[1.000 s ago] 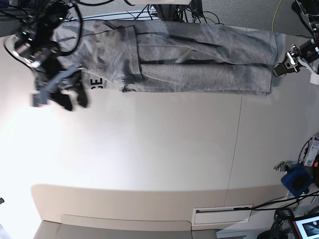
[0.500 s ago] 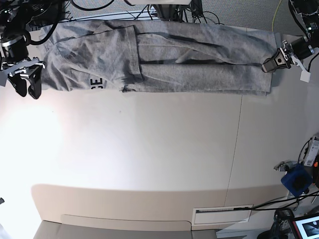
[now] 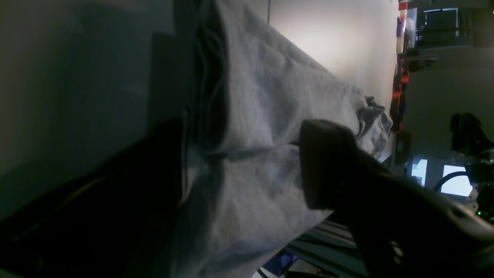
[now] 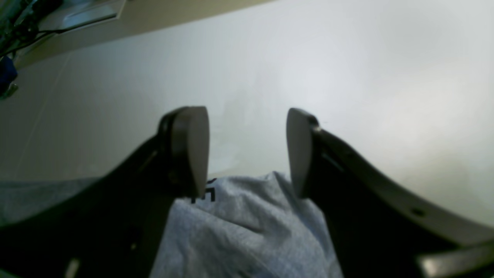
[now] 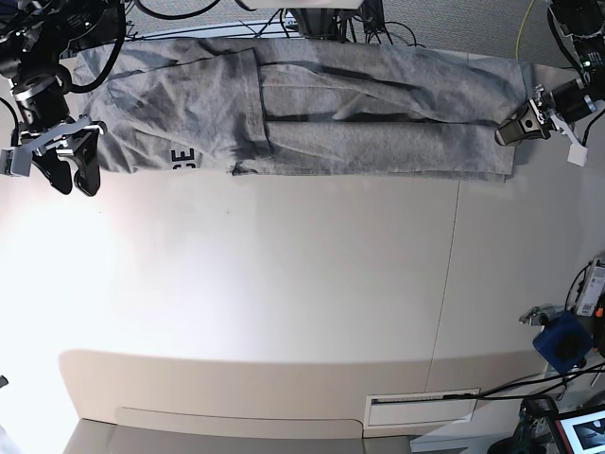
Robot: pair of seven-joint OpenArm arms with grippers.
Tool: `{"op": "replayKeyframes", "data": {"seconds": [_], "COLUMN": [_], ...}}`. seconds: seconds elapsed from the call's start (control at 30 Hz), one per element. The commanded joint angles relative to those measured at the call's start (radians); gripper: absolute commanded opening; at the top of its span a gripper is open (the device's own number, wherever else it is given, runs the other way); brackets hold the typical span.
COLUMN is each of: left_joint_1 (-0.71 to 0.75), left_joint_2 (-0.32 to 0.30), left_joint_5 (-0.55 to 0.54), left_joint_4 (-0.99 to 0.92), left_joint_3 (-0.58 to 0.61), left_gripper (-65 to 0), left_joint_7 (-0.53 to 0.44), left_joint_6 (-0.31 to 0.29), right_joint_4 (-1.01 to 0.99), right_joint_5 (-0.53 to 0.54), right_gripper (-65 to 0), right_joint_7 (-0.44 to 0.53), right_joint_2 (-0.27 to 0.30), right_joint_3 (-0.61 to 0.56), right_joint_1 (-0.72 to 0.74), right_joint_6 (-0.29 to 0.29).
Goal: Fold the T-shirt properly
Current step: 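Release with the right gripper and move the left gripper along the folded edge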
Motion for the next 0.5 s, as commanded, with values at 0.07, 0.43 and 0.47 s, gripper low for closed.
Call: {"op": "replayKeyframes", "data": {"seconds": [0.07, 0.43, 0.47], "left_joint_1": [-0.008, -0.029, -0.027], "left_joint_2": [-0.019, -0.031, -0.036], "left_joint_5": [0.011, -0.005, -0.005], "left_joint_4": [0.006, 0.006, 0.006], "left_joint_3": [0.026, 0.232, 0.232], "left_gripper": [-20.8, -27.0, -27.3], "left_joint_7": [0.011, -0.007, -0.001], "left_joint_6": [0.006, 0.006, 0.006], "right_joint_4": [0.018, 0.018, 0.018], "right_joint_5": [0.027, 0.026, 0.026], "right_gripper": [-33.3, -33.3, -33.3], "right_joint_7": [0.032, 0.031, 0.031], "right_joint_2": [0.014, 0.014, 0.014], "right_joint_3": [0.003, 0.003, 0.003], "right_joint_1": [0.003, 0.003, 0.003], "right_joint_6": [0.001, 0.001, 0.001]}}
